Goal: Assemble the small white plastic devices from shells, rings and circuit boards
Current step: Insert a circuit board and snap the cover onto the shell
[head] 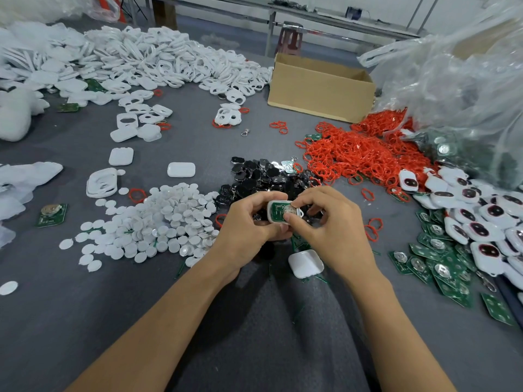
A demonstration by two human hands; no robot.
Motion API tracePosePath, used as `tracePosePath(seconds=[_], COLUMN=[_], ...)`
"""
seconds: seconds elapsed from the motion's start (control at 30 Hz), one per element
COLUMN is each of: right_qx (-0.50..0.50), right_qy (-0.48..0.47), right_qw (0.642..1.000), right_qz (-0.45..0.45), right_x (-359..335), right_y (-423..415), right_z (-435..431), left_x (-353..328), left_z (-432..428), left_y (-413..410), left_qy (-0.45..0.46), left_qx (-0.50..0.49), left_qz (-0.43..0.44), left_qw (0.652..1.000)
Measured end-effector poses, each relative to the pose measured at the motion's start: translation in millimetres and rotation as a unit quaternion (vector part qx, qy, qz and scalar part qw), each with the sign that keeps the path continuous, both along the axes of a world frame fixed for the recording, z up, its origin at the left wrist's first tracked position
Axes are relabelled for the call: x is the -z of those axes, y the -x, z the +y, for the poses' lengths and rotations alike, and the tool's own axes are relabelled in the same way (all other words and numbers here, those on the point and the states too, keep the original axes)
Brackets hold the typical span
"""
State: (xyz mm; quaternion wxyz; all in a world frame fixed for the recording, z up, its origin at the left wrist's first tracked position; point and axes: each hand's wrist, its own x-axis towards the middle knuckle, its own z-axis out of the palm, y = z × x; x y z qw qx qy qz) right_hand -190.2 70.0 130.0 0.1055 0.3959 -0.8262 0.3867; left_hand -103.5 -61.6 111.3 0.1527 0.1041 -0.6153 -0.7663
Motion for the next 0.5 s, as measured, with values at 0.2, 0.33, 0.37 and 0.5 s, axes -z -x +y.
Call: tracePosePath(seconds=[0.2,0.33,0.37,0.5], right_qx=[-0.002,-0.005,-0.004,-0.002], right_qy=[0.013,0.033,0.035,0.034], right_qw=[1.000,0.999,0.999,0.999], right_qz=[-0.022,-0.021,-0.022,-0.024], right_x=[1.6,1.3,1.2,1.1], right_y=[1.9,0.9,0.7,0.3], right_z=[0.5,-0.6,-0.7,-0.8], left_x=[-1.3,-1.2,-1.0,-0.5], left_z=[0.1,0.6,0.7,-0.1], left_y=[0.0,0.5,0.5,0.6], left_qy=[-0.005,-0.015,-0.017,-0.014], left_qx=[0.007,0.005,0.004,0.002], left_qz=[-0.001,-0.001,-0.001,-0.004], left_qw=[1.000,1.000,1.000,1.000])
